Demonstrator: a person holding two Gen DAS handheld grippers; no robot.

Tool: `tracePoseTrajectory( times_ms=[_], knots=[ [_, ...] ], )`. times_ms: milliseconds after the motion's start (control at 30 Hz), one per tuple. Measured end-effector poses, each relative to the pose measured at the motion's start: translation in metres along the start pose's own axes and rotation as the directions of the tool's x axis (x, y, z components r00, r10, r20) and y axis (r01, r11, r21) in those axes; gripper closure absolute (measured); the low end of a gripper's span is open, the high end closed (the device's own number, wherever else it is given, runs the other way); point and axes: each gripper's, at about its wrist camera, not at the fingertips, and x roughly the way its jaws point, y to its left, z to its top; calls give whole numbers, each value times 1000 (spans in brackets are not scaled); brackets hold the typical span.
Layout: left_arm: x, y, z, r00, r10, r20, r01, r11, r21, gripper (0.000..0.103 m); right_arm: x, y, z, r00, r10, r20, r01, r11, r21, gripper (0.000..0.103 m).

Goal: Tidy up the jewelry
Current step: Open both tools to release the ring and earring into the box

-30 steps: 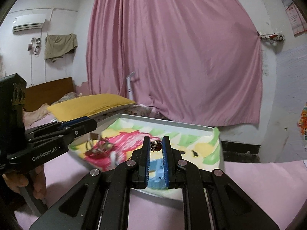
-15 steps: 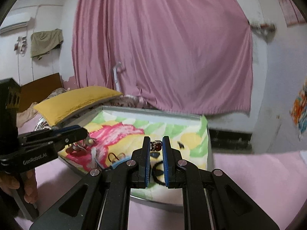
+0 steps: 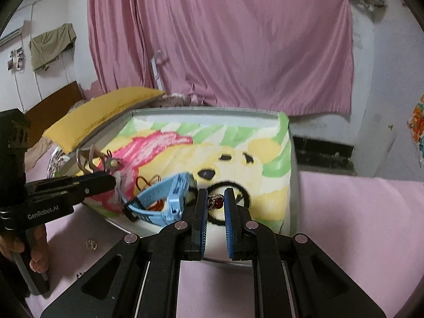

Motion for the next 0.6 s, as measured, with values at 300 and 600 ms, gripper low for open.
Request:
tracePoseTrajectory(
  times_ms=[300, 600],
  knots=[
    [2, -3, 0, 999, 19, -30, -18, 999, 34, 83, 10, 2, -3, 999, 10, -51, -10, 1000, -4, 92],
    [3, -4, 0, 999, 29, -43, -27, 999, 46, 83, 16, 2, -3, 996, 27, -80, -26, 1000, 7, 92]
  ],
)
